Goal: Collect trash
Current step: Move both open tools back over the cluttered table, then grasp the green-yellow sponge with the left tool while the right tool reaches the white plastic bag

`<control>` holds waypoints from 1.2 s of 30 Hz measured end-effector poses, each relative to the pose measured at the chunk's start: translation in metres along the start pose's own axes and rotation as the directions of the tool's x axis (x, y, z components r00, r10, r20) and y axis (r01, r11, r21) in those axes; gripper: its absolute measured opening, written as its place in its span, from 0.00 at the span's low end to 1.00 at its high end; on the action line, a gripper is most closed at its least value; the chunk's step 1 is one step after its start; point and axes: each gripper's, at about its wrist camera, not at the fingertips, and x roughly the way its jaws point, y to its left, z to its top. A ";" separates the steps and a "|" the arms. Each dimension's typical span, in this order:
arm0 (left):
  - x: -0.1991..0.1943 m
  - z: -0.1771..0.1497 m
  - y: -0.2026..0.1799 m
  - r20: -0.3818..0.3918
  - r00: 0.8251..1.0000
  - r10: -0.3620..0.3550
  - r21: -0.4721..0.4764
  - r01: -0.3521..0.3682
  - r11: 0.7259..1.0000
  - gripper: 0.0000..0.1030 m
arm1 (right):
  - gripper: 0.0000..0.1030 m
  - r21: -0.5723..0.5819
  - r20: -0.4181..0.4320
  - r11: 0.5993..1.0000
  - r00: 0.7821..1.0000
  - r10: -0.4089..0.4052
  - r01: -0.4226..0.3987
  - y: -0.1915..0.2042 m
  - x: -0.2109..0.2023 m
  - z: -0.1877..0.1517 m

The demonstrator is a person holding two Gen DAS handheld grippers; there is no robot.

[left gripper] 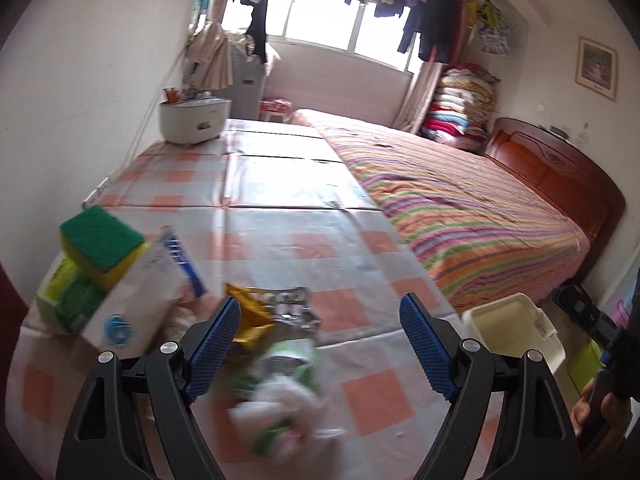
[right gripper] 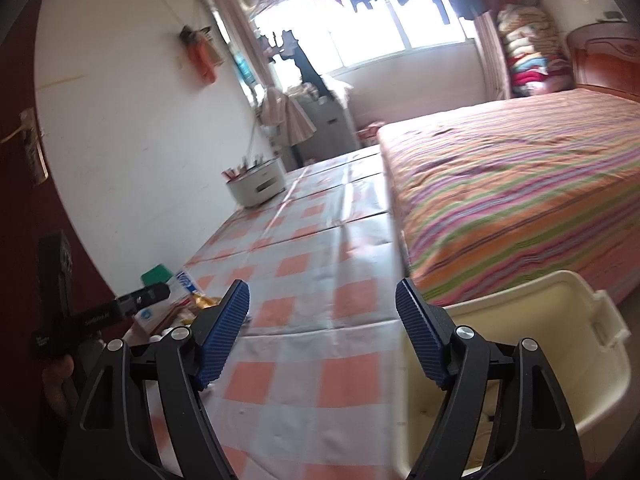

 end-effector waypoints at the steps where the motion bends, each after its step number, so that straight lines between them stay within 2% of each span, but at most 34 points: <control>1: -0.003 0.001 0.010 0.007 1.000 0.012 -0.014 -0.012 1.000 0.77 | 0.73 -0.012 -0.012 1.000 1.000 0.016 -0.017 0.008 0.006 -0.001; 6: -0.019 0.010 0.072 0.047 0.994 0.094 -0.143 -0.086 0.986 0.77 | 0.73 -0.060 -0.056 0.995 0.995 0.079 -0.083 0.041 0.029 -0.005; 11: -0.025 0.019 0.131 0.050 0.987 0.154 -0.316 -0.131 0.940 0.77 | 0.73 -0.080 -0.090 0.989 0.989 0.114 -0.121 0.056 0.041 -0.009; 14: -0.015 0.023 0.151 0.014 0.988 0.151 -0.372 -0.135 0.918 0.77 | 0.73 -0.081 -0.108 0.988 0.986 0.124 -0.133 0.060 0.045 -0.012; 22: 0.024 0.028 0.171 -0.098 0.990 0.100 -0.425 -0.132 0.896 0.77 | 0.73 -0.067 -0.125 0.987 0.982 0.139 -0.148 0.060 0.049 -0.012; 26: 0.038 0.024 0.185 -0.148 0.987 0.071 -0.492 -0.135 0.860 0.77 | 0.73 -0.061 -0.122 0.987 0.982 0.142 -0.150 0.059 0.047 -0.010; 28: 0.043 0.024 0.189 -0.155 0.986 0.059 -0.513 -0.132 0.848 0.77 | 0.73 -0.056 -0.121 0.987 0.982 0.145 -0.152 0.058 0.047 -0.010; 33: 0.050 0.028 0.194 -0.146 0.987 0.067 -0.529 -0.135 0.838 0.77 | 0.73 -0.051 -0.129 0.985 0.979 0.157 -0.164 0.061 0.049 -0.012; 34: 0.052 0.028 0.194 -0.148 0.986 0.070 -0.528 -0.139 0.838 0.71 | 0.73 -0.054 -0.131 0.985 0.979 0.157 -0.165 0.062 0.049 -0.013; 35: 0.053 0.028 0.194 -0.152 0.985 0.079 -0.525 -0.148 0.838 0.60 | 0.73 -0.056 -0.133 0.985 0.979 0.156 -0.165 0.063 0.049 -0.013; 36: 0.055 0.028 0.196 -0.153 0.985 0.076 -0.524 -0.146 0.839 0.54 | 0.73 -0.058 -0.135 0.985 0.978 0.156 -0.165 0.063 0.049 -0.014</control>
